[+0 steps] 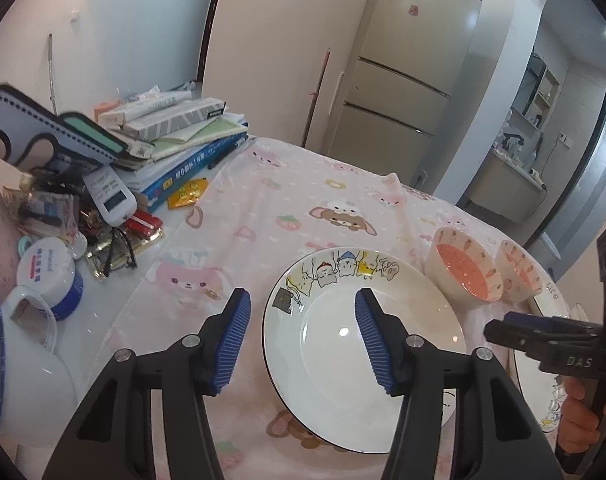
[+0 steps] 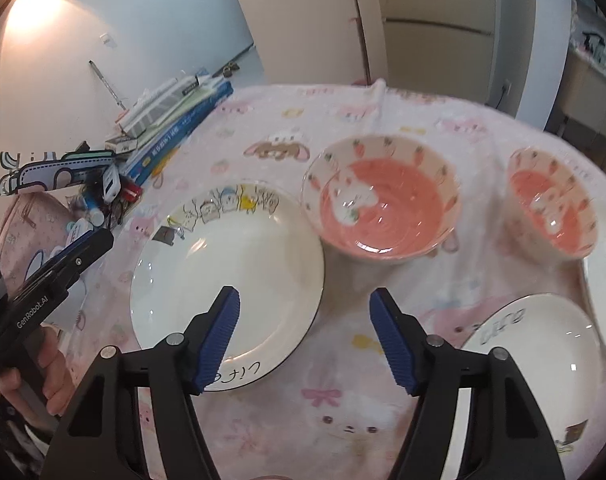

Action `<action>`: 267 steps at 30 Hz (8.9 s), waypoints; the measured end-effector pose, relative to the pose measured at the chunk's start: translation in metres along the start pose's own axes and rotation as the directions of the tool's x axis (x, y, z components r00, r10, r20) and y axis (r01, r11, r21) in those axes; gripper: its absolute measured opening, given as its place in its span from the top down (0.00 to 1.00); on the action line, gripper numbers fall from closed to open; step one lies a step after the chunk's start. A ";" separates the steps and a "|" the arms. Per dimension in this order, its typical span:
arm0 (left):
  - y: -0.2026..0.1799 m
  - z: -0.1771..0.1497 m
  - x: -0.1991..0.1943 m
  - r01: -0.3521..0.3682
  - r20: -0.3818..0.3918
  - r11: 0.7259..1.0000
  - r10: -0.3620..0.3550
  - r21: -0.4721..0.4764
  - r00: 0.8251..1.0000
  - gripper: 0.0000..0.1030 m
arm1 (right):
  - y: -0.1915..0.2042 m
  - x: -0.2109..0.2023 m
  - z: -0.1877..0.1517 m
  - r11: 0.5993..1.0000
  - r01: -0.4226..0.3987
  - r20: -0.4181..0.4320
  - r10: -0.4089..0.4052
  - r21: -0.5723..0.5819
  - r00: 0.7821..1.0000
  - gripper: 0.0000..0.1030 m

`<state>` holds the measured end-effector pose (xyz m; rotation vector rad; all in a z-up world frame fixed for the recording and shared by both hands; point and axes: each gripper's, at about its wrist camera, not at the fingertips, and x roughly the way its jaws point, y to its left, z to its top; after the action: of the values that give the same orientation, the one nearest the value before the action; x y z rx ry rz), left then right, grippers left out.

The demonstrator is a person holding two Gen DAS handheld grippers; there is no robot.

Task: Organize plates and bowls
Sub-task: 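Move the left tool to the cartoon-rim plate's rim while the right tool grips its opposite rim, then lift the cartoon-rim plate with both tools and carry it toward another white plate, then lower the held plate onto the other white plate and open both tools, then raise both tools away from the stacked plates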

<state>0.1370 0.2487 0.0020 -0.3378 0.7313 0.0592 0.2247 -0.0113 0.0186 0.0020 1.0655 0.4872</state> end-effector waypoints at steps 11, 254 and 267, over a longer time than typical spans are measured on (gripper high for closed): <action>0.010 -0.003 0.028 0.077 -0.093 0.996 -0.081 -0.043 0.992 0.57 | 0.003 0.026 -0.008 0.999 0.005 0.003 -0.005 0.039 1.000 0.60; -0.349 -0.092 -0.113 0.082 0.329 0.867 -0.272 0.491 0.904 0.10 | -0.204 -0.276 -0.105 0.975 0.208 0.345 -0.222 0.075 0.912 0.84; -0.389 -0.034 -0.032 0.251 0.035 0.887 -0.287 0.387 0.957 0.32 | -0.287 -0.239 -0.087 0.947 0.106 0.339 -0.212 0.304 0.917 0.84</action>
<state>0.1572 -0.1279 0.1095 -0.0611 0.5828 -0.3273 0.1686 -0.3793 0.1089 0.2470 0.7476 0.1711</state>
